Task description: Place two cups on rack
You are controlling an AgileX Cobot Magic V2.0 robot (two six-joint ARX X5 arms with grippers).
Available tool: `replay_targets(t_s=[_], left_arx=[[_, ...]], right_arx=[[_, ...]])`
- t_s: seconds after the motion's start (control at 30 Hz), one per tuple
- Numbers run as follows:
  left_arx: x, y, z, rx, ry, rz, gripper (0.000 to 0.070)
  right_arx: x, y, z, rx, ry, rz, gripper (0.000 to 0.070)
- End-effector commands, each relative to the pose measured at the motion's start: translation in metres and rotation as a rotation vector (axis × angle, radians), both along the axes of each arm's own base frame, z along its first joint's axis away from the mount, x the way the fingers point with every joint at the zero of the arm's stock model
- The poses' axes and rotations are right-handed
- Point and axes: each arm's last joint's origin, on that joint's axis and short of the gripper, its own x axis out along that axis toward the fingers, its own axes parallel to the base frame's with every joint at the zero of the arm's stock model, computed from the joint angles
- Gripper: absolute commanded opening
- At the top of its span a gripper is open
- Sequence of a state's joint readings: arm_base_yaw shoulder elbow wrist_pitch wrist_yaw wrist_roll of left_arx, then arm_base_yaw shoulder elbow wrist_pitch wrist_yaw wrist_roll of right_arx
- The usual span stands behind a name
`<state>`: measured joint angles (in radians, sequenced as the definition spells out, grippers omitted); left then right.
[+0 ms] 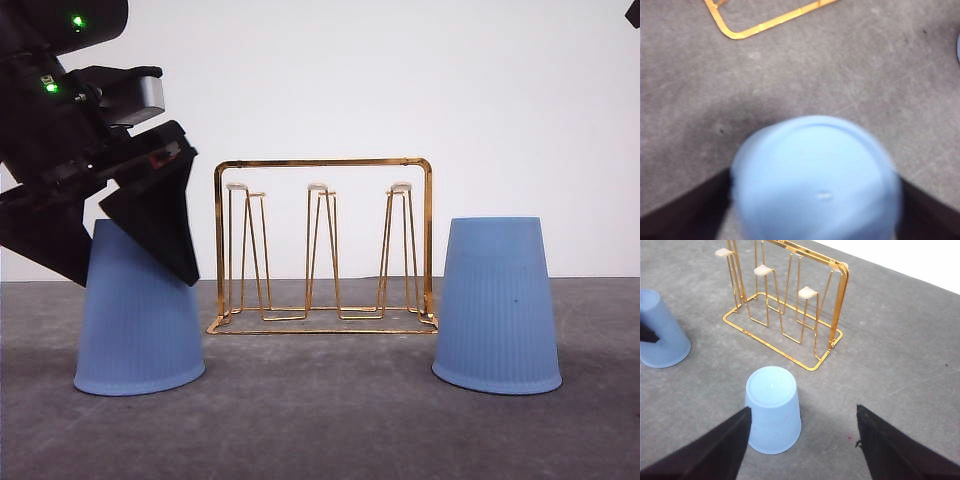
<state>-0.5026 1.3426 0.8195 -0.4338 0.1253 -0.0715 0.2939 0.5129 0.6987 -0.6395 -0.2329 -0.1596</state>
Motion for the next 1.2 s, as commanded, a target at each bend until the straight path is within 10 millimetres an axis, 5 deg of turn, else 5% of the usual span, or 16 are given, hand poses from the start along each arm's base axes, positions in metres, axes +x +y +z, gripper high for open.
replay_targets(t_s=[0.0,0.5,0.6,0.67,1.0,1.17], left_arx=[[0.004,-0.005,0.009,-0.011,-0.007,-0.001,0.0422],[0.017,-0.009,0.123,-0.01,-0.14,0.065,0.0434],[0.012,-0.007,0.132,-0.003,-0.101,0.052,0.0513],[0.007,-0.006,0.126,0.001,-0.027,0.024,0.0573],[-0.002,-0.013,0.04,0.019,0.109,0.052,0.0599],[-0.005,-0.015,0.019,0.008,0.088,0.038,0.0599]], right_arx=[[0.0,0.0,0.004,0.002,-0.021,0.004,0.0424],[0.0,0.0,0.004,0.008,-0.017,0.001,0.0425],[0.0,0.0,0.004,0.008,-0.017,0.001,0.0425],[0.0,0.0,0.004,0.008,-0.017,0.001,0.0424],[0.0,0.0,0.004,0.019,-0.01,-0.005,0.0425],[0.0,0.0,0.004,0.022,-0.009,-0.006,0.0425]])
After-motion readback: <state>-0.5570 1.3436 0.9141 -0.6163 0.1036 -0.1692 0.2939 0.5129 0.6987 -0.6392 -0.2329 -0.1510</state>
